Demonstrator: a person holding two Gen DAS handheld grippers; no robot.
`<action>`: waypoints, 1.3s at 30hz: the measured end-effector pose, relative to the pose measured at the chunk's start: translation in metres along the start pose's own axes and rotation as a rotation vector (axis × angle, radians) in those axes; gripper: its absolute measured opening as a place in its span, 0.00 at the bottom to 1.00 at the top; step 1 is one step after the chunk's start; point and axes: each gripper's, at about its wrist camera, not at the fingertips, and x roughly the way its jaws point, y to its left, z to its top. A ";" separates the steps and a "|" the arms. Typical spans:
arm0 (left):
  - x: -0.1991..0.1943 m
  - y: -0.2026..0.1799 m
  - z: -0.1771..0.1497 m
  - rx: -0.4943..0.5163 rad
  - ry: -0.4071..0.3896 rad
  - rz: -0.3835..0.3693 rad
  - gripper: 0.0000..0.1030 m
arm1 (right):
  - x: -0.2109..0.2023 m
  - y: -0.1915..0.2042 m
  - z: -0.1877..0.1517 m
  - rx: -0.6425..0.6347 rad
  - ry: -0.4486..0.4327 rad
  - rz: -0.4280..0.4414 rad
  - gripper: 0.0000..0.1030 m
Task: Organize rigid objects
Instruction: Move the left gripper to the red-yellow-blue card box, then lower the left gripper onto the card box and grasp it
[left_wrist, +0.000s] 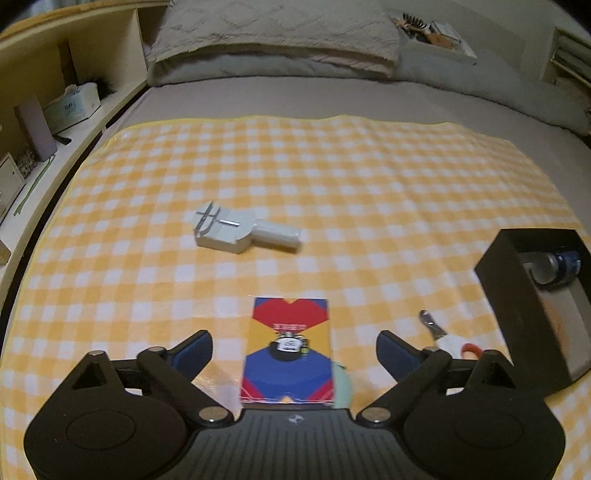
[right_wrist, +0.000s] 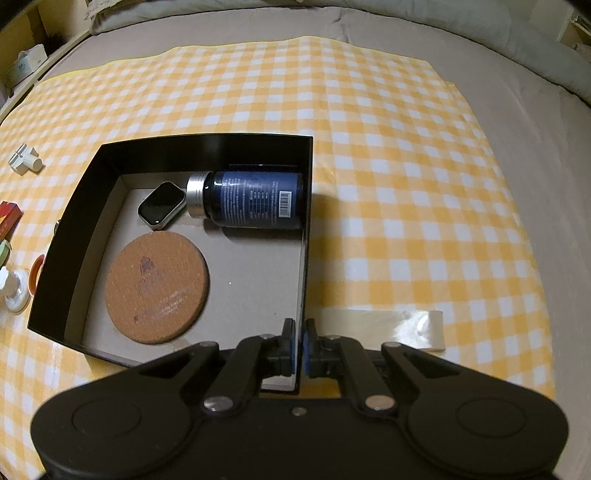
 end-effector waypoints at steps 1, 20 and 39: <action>0.002 0.003 0.000 0.001 0.006 0.002 0.89 | 0.000 0.000 0.000 -0.001 0.000 0.000 0.04; 0.056 0.008 0.012 -0.034 0.145 0.024 0.59 | 0.002 -0.001 0.001 0.001 0.003 0.001 0.05; 0.034 0.010 0.014 -0.154 0.124 -0.012 0.58 | 0.003 0.000 0.003 0.009 -0.007 -0.001 0.05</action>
